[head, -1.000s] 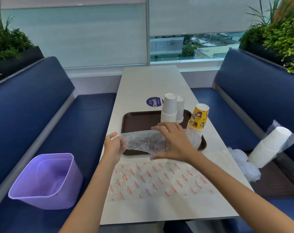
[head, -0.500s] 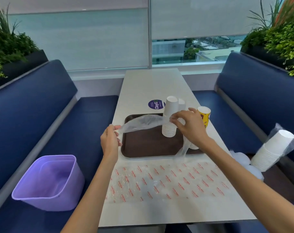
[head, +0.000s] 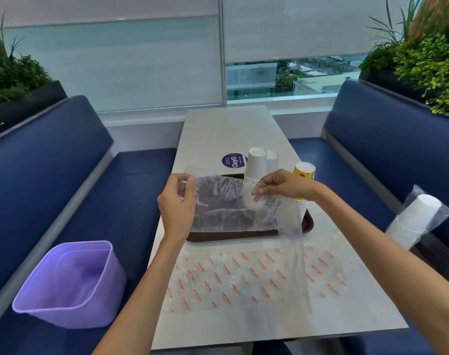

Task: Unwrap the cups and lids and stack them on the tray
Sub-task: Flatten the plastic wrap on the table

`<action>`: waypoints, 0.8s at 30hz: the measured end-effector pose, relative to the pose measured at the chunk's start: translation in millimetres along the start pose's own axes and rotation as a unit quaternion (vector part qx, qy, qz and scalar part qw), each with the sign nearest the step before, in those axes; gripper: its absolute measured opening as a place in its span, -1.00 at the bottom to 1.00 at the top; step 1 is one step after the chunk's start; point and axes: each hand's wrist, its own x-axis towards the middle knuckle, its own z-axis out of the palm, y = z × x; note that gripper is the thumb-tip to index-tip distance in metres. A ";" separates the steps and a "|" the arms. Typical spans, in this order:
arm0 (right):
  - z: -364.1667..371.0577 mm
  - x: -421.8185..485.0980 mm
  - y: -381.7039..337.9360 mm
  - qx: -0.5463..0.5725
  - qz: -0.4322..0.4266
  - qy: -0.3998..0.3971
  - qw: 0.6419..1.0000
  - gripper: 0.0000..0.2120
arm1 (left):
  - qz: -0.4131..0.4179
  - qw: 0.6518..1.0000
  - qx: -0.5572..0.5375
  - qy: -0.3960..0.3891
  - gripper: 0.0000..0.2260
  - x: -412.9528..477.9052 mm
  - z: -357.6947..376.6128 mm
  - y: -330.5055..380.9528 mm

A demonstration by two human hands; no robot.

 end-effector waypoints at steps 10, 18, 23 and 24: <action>38.5 12.2 48.9 -0.055 0.087 0.030 0.994 -0.82 | -0.163 0.985 0.049 -0.012 -0.90 -20.8 -7.0 -47.8; 62.2 24.5 54.8 -0.107 0.093 -0.091 0.986 -0.92 | -0.204 0.972 0.117 -0.015 -0.78 -36.9 -12.3 -80.4; 74.8 24.9 63.5 -0.056 0.146 -0.142 0.977 -0.87 | -0.269 0.948 0.168 -0.013 -0.80 -57.9 -20.0 -107.8; 79.5 28.5 67.0 -0.062 0.160 -0.152 0.973 -0.86 | -0.283 0.941 0.183 -0.015 -0.80 -64.3 -22.7 -115.0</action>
